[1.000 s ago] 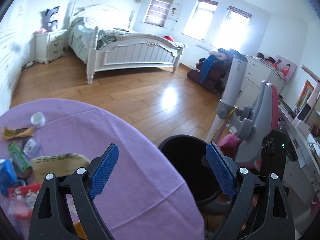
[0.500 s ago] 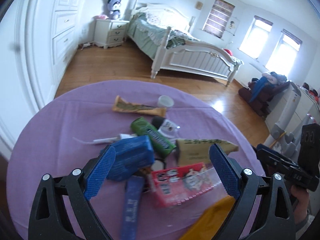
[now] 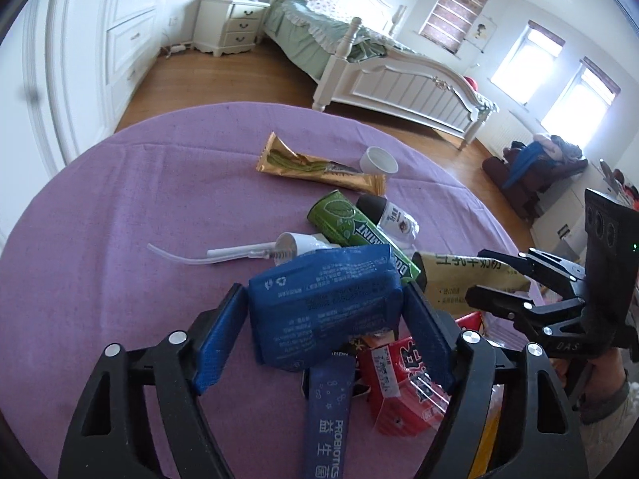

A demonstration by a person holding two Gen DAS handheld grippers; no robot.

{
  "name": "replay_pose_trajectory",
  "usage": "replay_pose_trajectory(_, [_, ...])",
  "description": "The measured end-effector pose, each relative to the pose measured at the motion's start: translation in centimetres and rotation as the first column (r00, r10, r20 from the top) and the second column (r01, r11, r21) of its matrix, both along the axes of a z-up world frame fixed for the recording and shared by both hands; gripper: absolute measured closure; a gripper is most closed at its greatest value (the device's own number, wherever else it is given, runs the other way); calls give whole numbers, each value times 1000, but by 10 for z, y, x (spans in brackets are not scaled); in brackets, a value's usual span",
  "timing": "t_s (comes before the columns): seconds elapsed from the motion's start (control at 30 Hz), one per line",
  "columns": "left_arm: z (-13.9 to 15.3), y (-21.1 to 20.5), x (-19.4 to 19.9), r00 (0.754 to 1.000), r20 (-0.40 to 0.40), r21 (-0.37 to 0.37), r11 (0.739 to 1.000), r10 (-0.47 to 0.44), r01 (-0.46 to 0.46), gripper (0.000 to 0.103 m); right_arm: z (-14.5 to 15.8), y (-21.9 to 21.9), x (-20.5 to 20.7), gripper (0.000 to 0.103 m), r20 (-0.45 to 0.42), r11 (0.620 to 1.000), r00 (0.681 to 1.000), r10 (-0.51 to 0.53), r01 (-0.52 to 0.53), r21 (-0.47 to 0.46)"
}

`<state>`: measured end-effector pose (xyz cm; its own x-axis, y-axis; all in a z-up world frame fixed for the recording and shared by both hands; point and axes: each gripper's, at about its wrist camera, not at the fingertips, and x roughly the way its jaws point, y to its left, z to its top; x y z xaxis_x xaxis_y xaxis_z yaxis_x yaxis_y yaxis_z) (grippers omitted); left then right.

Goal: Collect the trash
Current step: 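Grasp the blue plastic packet with the left tool while the right tool grasps the beige paper bag, then carry the blue packet and paper bag over the bin and open both tools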

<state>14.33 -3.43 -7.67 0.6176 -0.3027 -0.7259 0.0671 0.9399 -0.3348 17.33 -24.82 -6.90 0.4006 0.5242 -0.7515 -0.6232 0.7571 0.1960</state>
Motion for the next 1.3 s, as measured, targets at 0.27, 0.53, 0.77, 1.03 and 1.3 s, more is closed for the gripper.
replay_pose_trajectory(0.27, [-2, -2, -1, 999, 17, 0, 1000, -31, 31, 54, 3, 2, -22, 86, -20, 998, 999, 46, -45, 35])
replay_pose_trajectory(0.53, [45, -12, -33, 985, 171, 14, 1000, -23, 21, 56, 26, -24, -45, 92, 31, 986, 999, -43, 38, 164])
replay_pose_trajectory(0.77, [99, -69, -50, 954, 269, 26, 991, -133, 131, 56, 53, -78, -63, 92, 82, 919, 972, -218, 177, 352])
replay_pose_trajectory(1.03, [102, -178, -46, 906, 277, 38, 945, -321, 324, 56, 53, -168, -84, 92, 57, 813, 895, -442, 372, 448])
replay_pose_trajectory(1.3, [73, -282, -43, 841, 241, 51, 872, -484, 487, 56, 34, -246, -98, 92, 33, 722, 802, -597, 519, 457])
